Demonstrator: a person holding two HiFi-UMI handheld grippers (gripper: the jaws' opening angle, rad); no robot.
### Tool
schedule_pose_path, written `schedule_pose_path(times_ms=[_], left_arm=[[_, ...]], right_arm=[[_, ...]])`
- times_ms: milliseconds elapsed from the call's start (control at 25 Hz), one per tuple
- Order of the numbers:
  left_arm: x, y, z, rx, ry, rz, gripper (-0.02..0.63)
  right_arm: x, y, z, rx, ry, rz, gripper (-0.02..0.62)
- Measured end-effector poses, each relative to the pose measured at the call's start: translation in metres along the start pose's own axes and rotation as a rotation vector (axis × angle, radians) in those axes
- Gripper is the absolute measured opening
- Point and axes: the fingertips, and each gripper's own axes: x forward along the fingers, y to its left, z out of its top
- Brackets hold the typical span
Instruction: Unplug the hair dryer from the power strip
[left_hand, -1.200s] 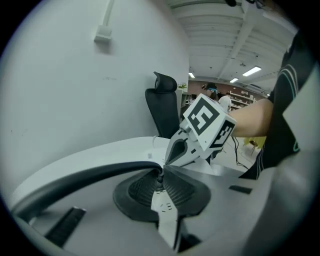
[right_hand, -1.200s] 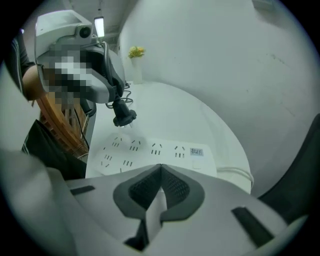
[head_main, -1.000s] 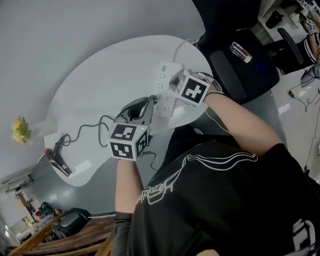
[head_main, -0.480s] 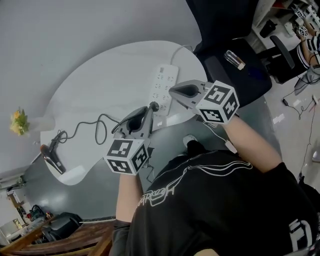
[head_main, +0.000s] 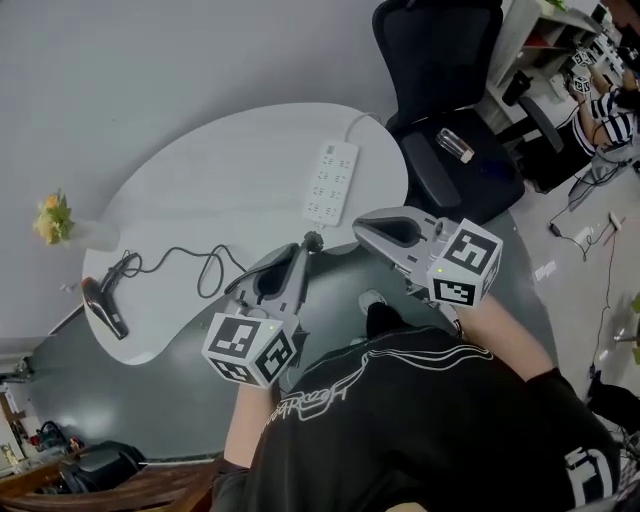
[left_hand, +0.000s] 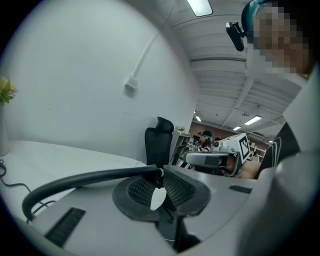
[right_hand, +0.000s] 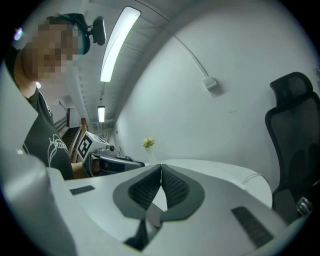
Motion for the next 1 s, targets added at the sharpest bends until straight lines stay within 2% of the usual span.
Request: schedule_pose_path(times_ms=[160, 480, 1000], left_arm=[[-0.030, -0.015, 0.003, 0.025, -0.037, -0.028, 0.040], [-0.055, -0.035, 0.005, 0.033, -0.068, -0.074, 0.040], [-0.068, -0.043, 0.015, 0.064, -0.087, -0.090, 0.040]], right_arm=[[-0.011, 0.037, 0.006, -0.006, -0.056, 0.000, -0.003], [-0.025, 0.063, -0.001, 0.053, -0.088, -0.003, -0.005], [-0.026, 0.079, 0.009, -0.039, -0.047, -0.043, -0.005]])
